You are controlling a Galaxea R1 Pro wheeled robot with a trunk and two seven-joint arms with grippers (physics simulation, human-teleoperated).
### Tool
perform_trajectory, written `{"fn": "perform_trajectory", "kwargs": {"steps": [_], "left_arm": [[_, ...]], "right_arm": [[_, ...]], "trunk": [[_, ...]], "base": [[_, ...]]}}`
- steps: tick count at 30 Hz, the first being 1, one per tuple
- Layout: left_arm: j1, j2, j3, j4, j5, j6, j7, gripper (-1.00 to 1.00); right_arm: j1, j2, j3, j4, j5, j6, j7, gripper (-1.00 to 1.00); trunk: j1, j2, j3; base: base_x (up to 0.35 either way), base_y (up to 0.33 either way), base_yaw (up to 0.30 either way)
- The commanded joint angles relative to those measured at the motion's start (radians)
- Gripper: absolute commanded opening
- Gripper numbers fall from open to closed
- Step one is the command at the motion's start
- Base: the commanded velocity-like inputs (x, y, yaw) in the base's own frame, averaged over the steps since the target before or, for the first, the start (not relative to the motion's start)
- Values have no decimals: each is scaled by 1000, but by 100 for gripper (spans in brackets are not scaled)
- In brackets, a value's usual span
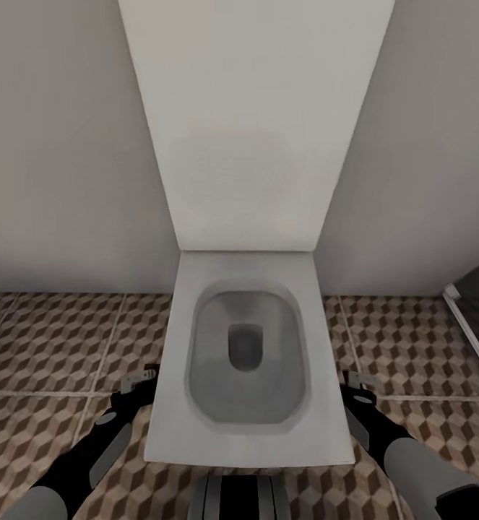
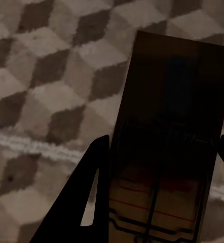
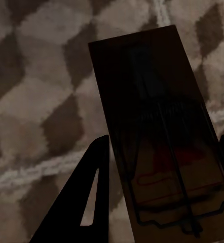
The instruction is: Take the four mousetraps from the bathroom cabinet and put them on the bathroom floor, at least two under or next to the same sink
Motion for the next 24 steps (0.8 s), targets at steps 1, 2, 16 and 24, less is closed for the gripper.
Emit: {"fn": "perform_trajectory", "kwargs": {"steps": [1, 2, 16, 24], "left_arm": [[-1, 2, -6, -2, 4, 4, 13, -100], [-1, 2, -6, -2, 4, 4, 13, -100], [-1, 3, -5, -2, 4, 2, 13, -100], [-1, 3, -5, -2, 4, 2, 13, -100]], "right_arm": [[0, -1, 8, -2, -8, 3, -5, -100], [0, -1, 8, -2, -8, 3, -5, -100], [0, -1, 8, -2, -8, 3, -5, -100], [0, -1, 8, -2, -8, 3, -5, -100]], "trunk": [[0, 0, -1], [0, 0, -1], [0, 0, -1], [0, 0, -1]], "base": [[134, 0, 0], [86, 0, 0], [18, 0, 0], [0, 0, 0]]}}
